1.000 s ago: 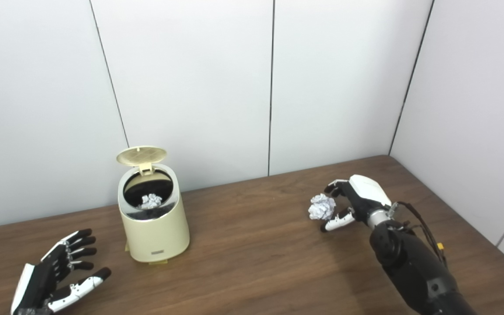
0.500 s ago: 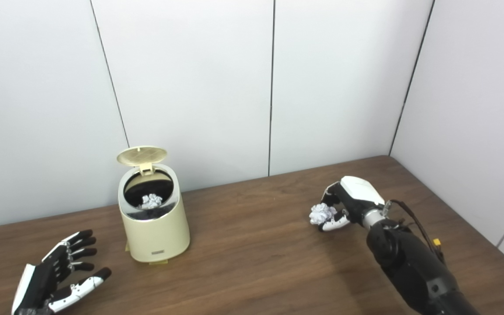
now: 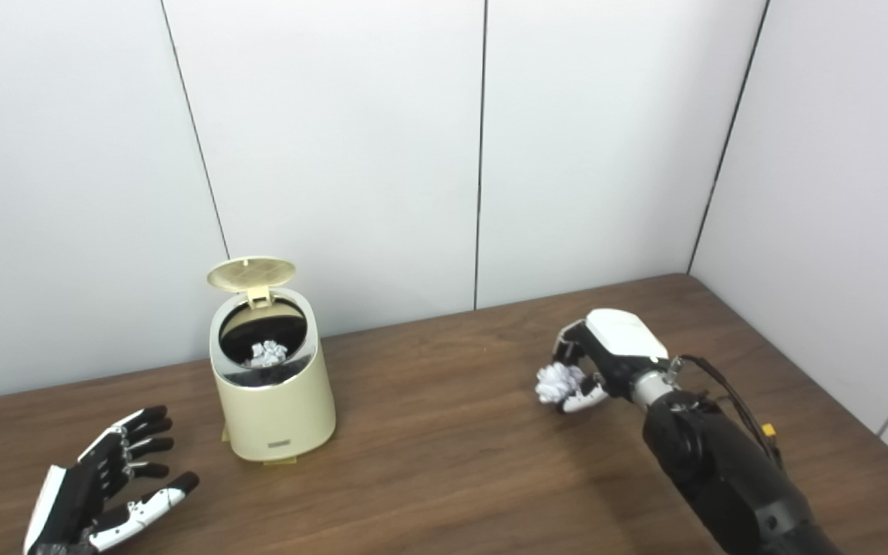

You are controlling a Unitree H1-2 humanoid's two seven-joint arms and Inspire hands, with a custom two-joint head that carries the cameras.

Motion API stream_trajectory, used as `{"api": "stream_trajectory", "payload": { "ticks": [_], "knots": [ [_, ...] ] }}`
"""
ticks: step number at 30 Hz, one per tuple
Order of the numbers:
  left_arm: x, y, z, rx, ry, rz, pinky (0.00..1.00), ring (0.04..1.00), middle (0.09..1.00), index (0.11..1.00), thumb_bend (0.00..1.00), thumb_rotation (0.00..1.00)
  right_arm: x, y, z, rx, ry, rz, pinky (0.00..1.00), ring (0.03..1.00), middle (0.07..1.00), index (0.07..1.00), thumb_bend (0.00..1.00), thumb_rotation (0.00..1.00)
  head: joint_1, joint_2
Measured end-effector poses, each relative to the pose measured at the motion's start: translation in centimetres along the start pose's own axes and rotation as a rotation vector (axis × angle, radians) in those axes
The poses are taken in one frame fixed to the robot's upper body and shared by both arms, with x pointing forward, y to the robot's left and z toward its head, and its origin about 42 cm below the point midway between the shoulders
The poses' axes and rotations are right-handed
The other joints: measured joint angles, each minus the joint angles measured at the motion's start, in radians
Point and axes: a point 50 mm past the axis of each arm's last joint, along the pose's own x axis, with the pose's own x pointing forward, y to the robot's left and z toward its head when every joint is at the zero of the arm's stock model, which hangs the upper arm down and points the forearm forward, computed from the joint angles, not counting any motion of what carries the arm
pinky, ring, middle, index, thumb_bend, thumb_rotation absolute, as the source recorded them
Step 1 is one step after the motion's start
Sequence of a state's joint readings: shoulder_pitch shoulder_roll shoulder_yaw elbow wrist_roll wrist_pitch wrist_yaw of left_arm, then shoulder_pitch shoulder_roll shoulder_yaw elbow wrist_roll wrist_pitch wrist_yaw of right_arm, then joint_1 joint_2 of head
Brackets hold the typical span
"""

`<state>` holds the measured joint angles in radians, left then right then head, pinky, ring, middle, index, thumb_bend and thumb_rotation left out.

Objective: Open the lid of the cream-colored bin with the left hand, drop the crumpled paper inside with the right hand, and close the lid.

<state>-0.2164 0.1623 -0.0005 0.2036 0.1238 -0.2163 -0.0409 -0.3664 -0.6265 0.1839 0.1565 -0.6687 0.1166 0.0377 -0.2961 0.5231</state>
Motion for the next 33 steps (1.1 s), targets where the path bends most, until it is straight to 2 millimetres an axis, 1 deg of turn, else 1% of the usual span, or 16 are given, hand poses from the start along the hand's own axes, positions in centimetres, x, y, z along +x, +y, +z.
{"api": "stream_trajectory", "payload": {
  "ticks": [1,4,5,8,10,12,13,16,19,20,24,27,29,33],
  "knots": [
    [0.0,-0.1,0.0,-0.001,-0.001,-0.001,0.61,0.74,0.796,0.833,0.7,0.09,0.0,-0.5,0.7,-0.008,-0.026,-0.017,0.93,0.663,0.493,0.48,0.53,0.0,0.002,0.0],
    [0.0,-0.1,0.0,-0.001,-0.002,-0.003,0.62,0.746,0.798,0.833,0.7,0.09,0.1,-2.2,3.6,-0.018,-0.11,-0.075,0.99,0.681,0.483,0.487,0.53,0.0,0.017,-0.002],
    [0.0,-0.2,0.0,0.0,-0.001,-0.004,0.63,0.746,0.796,0.831,0.7,0.09,0.2,-2.6,4.7,-0.009,-0.14,-0.093,1.0,0.685,0.482,0.488,0.53,0.0,0.026,-0.002],
    [0.2,-0.5,0.1,-0.006,-0.004,-0.006,0.63,0.741,0.789,0.83,0.71,0.08,0.6,-3.5,7.3,0.024,-0.191,-0.123,1.0,0.682,0.478,0.491,0.53,0.0,0.038,-0.003],
    [0.3,-0.7,0.2,-0.011,-0.006,-0.007,0.62,0.733,0.781,0.829,0.71,0.09,0.9,-3.7,8.6,0.045,-0.208,-0.133,1.0,0.723,0.48,0.489,0.53,0.01,0.058,-0.008],
    [0.3,-0.9,0.2,-0.016,-0.008,-0.008,0.63,0.737,0.782,0.831,0.71,0.1,1.2,-3.8,9.6,0.059,-0.213,-0.13,1.0,0.75,0.484,0.485,0.53,0.01,0.071,-0.009],
    [0.3,-1.0,0.3,-0.017,-0.009,-0.009,0.63,0.741,0.784,0.832,0.71,0.1,1.2,-3.8,10.0,0.067,-0.217,-0.13,1.0,0.747,0.481,0.488,0.53,0.01,0.083,-0.009],
    [0.3,-1.1,0.3,-0.019,-0.009,-0.008,0.64,0.743,0.782,0.827,0.71,0.09,1.5,-4.1,11.4,0.085,-0.236,-0.124,1.0,0.693,0.471,0.5,0.53,0.01,0.109,-0.009],
    [0.4,-1.3,0.3,-0.017,-0.009,-0.005,0.66,0.75,0.784,0.828,0.72,0.11,1.9,-4.3,12.6,0.1,-0.25,-0.138,1.0,0.69,0.479,0.49,0.53,0.0,0.12,-0.009],
    [0.4,-1.4,0.3,-0.017,-0.01,-0.004,0.66,0.748,0.782,0.826,0.72,0.12,2.1,-4.4,13.1,0.109,-0.256,-0.143,1.0,0.686,0.479,0.49,0.53,0.0,0.136,-0.009],
    [0.5,-2.0,0.5,-0.007,-0.015,-0.001,0.63,0.726,0.766,0.814,0.72,0.11,2.7,-4.3,15.3,0.141,-0.297,-0.151,1.0,0.659,0.472,0.496,0.53,0.0,0.163,-0.012],
    [0.7,-2.7,0.8,-0.009,-0.021,-0.007,0.63,0.72,0.756,0.811,0.72,0.1,3.1,-4.2,17.1,0.168,-0.328,-0.153,1.0,0.663,0.467,0.503,0.53,0.0,0.173,-0.014],
    [0.7,-3.0,0.8,-0.015,-0.023,-0.008,0.64,0.737,0.766,0.818,0.71,0.09,3.3,-4.4,18.0,0.193,-0.348,-0.15,1.0,0.679,0.455,0.517,0.53,0.0,0.187,-0.014],
    [0.8,-3.5,0.9,-0.023,-0.024,-0.013,0.64,0.747,0.778,0.825,0.71,0.11,3.7,-4.4,19.2,0.252,-0.372,-0.144,1.0,0.678,0.451,0.522,0.53,0.0,0.201,-0.015]
  ]
}}
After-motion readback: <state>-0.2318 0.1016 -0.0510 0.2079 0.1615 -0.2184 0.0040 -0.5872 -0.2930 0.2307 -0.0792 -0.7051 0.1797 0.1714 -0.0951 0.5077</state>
